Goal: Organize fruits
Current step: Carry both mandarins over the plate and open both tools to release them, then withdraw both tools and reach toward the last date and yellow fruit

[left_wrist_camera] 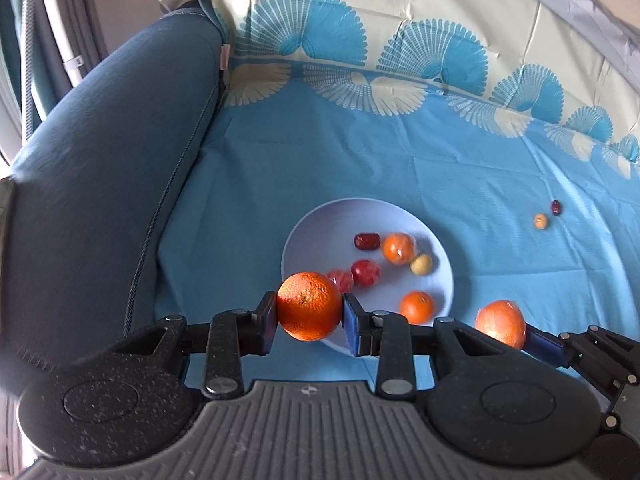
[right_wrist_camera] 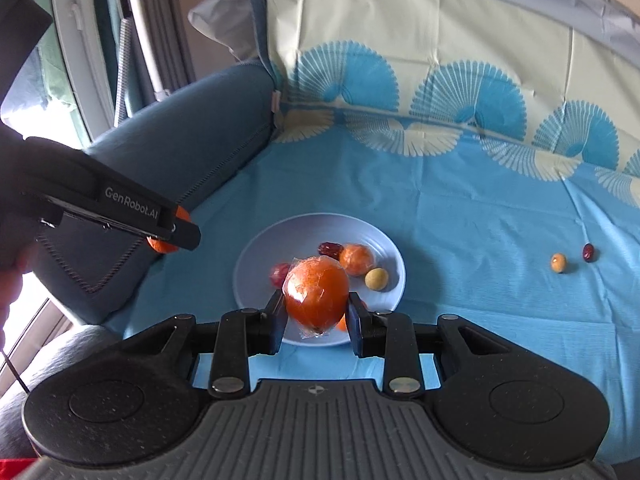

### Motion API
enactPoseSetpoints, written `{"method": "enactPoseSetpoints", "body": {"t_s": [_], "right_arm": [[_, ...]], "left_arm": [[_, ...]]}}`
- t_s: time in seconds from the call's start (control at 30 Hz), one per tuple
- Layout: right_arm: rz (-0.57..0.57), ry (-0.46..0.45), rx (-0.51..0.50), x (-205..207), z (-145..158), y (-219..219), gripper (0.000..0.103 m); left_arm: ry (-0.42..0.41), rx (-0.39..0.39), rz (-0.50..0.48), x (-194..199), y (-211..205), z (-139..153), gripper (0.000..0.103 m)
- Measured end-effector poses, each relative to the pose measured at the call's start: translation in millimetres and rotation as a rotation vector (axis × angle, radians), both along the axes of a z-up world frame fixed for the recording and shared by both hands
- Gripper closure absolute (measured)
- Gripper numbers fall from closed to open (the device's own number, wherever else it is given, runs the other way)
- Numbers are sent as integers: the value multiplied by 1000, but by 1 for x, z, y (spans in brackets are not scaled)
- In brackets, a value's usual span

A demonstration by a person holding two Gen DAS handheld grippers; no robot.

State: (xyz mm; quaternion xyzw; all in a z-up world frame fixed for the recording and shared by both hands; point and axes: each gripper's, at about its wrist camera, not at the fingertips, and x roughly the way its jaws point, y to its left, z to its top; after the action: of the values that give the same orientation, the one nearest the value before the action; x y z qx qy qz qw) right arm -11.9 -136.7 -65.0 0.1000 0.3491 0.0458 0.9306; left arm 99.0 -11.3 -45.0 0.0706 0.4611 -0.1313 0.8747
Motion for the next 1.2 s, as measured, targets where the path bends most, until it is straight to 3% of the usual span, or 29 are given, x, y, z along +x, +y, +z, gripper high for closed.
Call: {"method": "enactPoseSetpoints", "body": {"t_s": [0.27, 0.53, 0.6, 0.63, 0.67, 0.7, 0.8, 0.97, 1.2], "right_arm": [[-18, 62, -22, 56, -42, -13, 71], [-4, 106, -30, 89, -72, -17, 70], [3, 119, -22, 93, -76, -17, 69], [11, 127, -10, 95, -77, -17, 68], [17, 135, 11, 97, -78, -18, 62], [23, 138, 34, 98, -77, -20, 45], [-20, 118, 15, 93, -68, -20, 16], [-13, 141, 21, 68, -48, -20, 7], [-18, 227, 40, 12, -23, -6, 4]], "left_arm": [[60, 43, -23, 55, -27, -50, 66], [66, 70, -45, 83, -44, -75, 65], [58, 88, -58, 86, -48, -78, 58], [56, 97, -66, 87, -49, -78, 35], [49, 103, -72, 87, -50, -77, 6], [35, 111, -70, 87, -51, -75, 0], [-20, 123, -98, 79, -51, -65, 0], [43, 156, -90, 57, -40, -51, 0], [77, 135, -7, -17, 0, -20, 0]]}}
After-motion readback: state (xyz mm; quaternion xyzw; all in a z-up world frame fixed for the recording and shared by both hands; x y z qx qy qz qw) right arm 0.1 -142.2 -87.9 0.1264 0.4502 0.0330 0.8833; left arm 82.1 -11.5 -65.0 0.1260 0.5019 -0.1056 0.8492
